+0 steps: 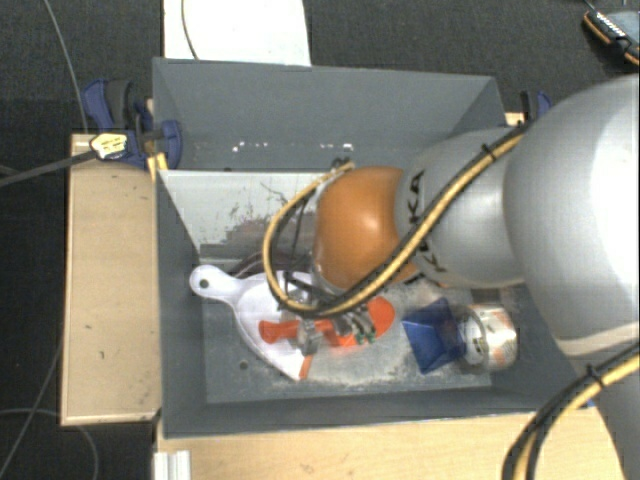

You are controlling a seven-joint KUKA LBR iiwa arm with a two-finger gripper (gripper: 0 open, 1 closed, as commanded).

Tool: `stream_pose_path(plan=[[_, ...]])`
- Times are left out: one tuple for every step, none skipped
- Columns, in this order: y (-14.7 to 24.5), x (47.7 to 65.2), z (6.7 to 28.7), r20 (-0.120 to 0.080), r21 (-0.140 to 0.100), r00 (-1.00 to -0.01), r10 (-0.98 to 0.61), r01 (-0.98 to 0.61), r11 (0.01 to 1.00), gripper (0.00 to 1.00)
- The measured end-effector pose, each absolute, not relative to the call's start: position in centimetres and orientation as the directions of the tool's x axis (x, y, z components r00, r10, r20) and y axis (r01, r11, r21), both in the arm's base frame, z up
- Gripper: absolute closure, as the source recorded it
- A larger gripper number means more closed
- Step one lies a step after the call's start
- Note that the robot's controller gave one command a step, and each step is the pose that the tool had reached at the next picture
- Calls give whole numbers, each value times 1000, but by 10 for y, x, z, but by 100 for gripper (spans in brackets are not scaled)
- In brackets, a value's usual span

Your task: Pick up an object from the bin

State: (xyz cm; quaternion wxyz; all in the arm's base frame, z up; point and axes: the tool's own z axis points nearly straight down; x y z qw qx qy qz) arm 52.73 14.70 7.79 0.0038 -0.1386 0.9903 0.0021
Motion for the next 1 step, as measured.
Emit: stream_pose_path(plan=[[147,527,78,-8,3,-962,-273,-273,962,100]])
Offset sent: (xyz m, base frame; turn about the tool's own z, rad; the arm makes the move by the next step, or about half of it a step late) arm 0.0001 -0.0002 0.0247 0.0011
